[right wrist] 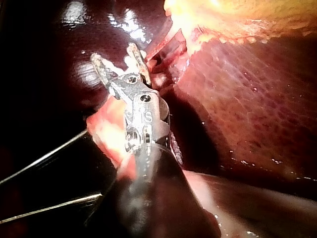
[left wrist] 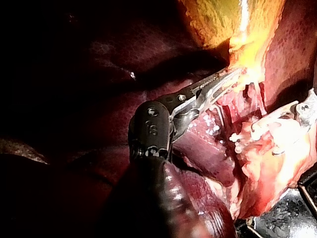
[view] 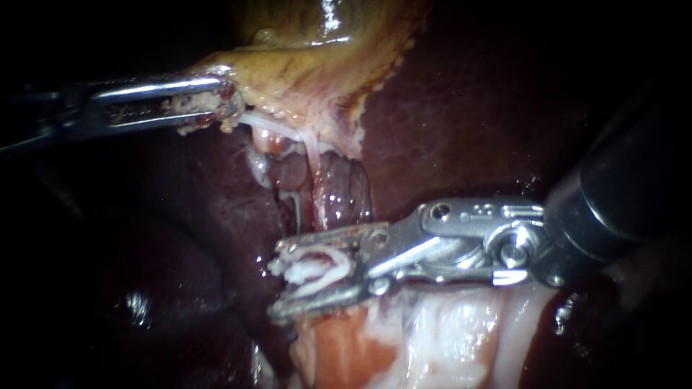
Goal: Clipping second clip right tube
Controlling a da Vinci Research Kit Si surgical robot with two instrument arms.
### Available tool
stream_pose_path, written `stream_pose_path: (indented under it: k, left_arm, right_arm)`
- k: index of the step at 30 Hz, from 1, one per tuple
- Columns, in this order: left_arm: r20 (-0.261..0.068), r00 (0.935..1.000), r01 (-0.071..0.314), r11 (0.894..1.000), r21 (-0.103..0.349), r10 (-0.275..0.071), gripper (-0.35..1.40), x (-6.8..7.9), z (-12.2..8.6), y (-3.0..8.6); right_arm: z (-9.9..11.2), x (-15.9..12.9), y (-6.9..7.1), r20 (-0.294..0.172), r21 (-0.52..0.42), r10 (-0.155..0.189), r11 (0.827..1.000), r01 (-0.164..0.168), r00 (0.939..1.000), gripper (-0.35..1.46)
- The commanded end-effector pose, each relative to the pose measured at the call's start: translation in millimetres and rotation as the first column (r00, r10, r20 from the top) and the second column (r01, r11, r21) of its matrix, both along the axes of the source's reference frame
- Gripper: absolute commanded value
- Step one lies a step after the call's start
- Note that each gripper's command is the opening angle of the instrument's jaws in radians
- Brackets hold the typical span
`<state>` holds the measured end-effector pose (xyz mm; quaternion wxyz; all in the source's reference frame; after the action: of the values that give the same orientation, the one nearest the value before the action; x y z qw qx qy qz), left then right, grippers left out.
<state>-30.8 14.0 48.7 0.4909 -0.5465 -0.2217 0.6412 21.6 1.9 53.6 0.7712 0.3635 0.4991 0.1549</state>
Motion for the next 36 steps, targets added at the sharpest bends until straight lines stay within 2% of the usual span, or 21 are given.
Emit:
stream_pose_path:
  k: [1, 6, 12, 17, 27, 36]
  left_arm:
    - [0.0, 1.0, 0.0, 1.0, 0.0, 0.0, -0.35, 0.1, 0.0, 0.0]
    - [0.001, 1.0, -0.001, 1.0, 0.0, 0.001, -0.35, 0.1, 0.0, 0.0]
    - [0.001, 1.0, -0.001, 1.0, 0.0, 0.001, -0.35, 0.3, -0.1, 0.0]
    - [0.001, 1.0, -0.001, 1.0, 0.001, 0.001, -0.35, 0.3, -0.2, -0.1]
    - [0.001, 1.0, -0.001, 1.0, 0.001, 0.001, -0.35, 0.4, -0.3, -0.1]
    - [0.001, 1.0, -0.001, 1.0, 0.001, 0.001, -0.35, 0.4, -0.4, -0.1]
  right_arm:
    - [0.0, -0.1, 0.0, 0.0, 0.0, 0.0, 1.0, 0.0, 1.0, 0.46]
    - [-0.5, -1.0, 0.2, -0.003, 0.003, -0.004, 1.0, 0.004, 1.0, 0.46]
    - [-1.8, -4.0, 1.1, -0.003, 0.005, 0.007, 1.0, -0.007, 1.0, 0.48]
    - [-1.9, -5.8, 1.7, 0.0, 0.011, 0.011, 1.0, -0.011, 0.9999, 0.47]
    - [0.7, -6.7, 2.6, 0.012, 0.019, 0.026, 0.999, -0.026, 0.9996, 0.46]
    - [3.6, -3.3, 1.5, 0.021, 0.025, 0.047, 0.999, -0.047, 0.9987, 0.49]
